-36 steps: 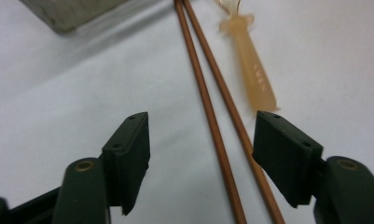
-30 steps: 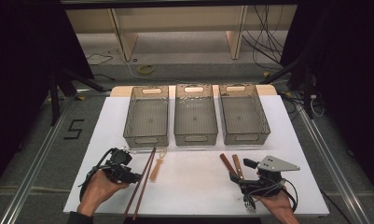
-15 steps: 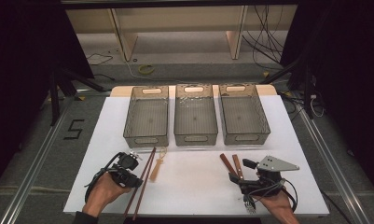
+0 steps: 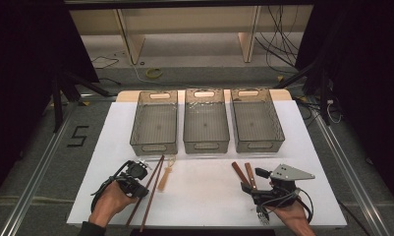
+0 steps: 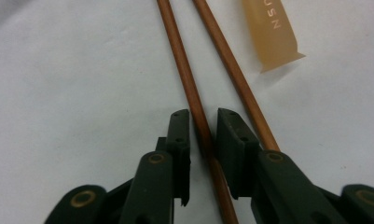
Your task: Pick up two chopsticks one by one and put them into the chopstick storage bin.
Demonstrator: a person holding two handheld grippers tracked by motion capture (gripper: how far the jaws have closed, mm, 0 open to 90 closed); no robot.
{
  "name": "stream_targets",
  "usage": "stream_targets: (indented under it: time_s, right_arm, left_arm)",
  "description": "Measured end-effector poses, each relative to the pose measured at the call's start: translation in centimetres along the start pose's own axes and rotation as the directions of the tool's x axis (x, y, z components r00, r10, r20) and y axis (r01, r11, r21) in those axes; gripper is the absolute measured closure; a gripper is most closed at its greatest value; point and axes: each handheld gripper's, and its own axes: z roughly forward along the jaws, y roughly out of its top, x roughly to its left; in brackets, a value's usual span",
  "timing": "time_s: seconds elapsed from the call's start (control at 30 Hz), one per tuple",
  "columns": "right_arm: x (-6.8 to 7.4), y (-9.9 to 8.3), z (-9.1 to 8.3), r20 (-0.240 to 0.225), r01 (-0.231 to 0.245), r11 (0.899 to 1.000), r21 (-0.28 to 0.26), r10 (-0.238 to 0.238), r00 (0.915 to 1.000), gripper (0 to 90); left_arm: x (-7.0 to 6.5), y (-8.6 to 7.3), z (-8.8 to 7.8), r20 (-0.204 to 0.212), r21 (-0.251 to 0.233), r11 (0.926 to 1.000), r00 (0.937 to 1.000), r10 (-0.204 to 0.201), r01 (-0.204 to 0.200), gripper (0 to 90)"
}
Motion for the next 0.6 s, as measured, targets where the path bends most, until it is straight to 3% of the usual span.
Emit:
stream_targets:
  time_s: [0.17,0.4,0.6]
  right_arm:
    - [0.02,-0.02,0.07,-0.002,0.002,1.000,0.003,-0.002,1.0000,25.7]
    - [0.01,-0.02,0.08,-0.004,0.001,1.000,0.003,-0.001,1.0000,25.7]
    - [0.00,-0.02,0.07,-0.005,-0.001,1.000,0.004,0.001,1.0000,25.8]
  left_arm:
    - [0.34,-0.07,-0.02,0.006,-0.005,0.9999,0.9999,-0.011,0.011,81.7]
    - [0.45,-0.19,0.00,0.012,-0.017,0.9997,0.9998,-0.018,0.018,83.4]
    - [0.45,-0.29,-0.08,0.006,-0.026,0.9996,1.0000,0.007,-0.007,83.8]
